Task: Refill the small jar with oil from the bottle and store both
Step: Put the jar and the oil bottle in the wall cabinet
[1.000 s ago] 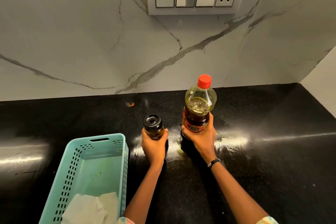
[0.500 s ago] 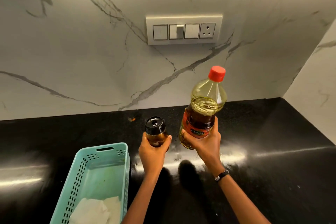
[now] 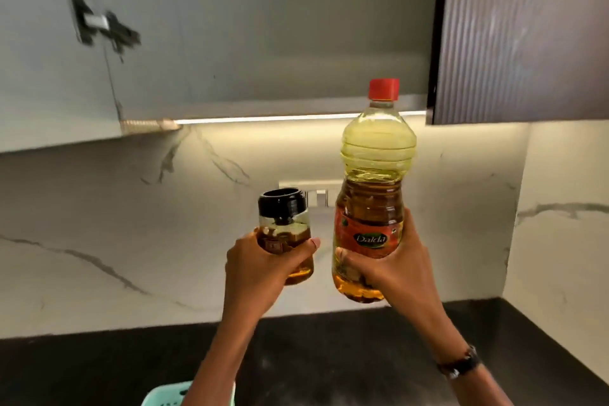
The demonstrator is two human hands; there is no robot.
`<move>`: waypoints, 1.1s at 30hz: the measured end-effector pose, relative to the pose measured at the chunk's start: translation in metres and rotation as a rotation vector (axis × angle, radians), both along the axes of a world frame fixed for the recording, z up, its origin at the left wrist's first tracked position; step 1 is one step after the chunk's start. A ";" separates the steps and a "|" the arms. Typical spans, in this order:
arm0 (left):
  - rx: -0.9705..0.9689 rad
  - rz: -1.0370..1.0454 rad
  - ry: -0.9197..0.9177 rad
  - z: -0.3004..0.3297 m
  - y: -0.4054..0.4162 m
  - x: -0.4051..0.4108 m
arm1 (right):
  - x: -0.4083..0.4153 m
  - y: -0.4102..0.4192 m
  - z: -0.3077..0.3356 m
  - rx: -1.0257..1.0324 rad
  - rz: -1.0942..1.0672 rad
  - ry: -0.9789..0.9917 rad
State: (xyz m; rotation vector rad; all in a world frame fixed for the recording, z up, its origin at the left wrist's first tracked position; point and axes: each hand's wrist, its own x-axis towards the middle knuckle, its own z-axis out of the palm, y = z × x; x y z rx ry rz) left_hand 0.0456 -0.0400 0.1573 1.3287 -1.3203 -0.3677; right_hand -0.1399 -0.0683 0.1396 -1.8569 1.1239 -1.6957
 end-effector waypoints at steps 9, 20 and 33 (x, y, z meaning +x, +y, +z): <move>-0.171 -0.010 0.004 0.150 0.007 0.016 | 0.015 0.003 0.134 -0.168 0.003 0.067; -0.234 0.029 -0.020 0.244 -0.039 0.043 | 0.053 -0.038 0.248 -0.254 0.001 0.006; -0.223 0.209 -0.071 0.223 -0.112 0.062 | 0.091 -0.114 0.258 -0.105 -0.060 0.070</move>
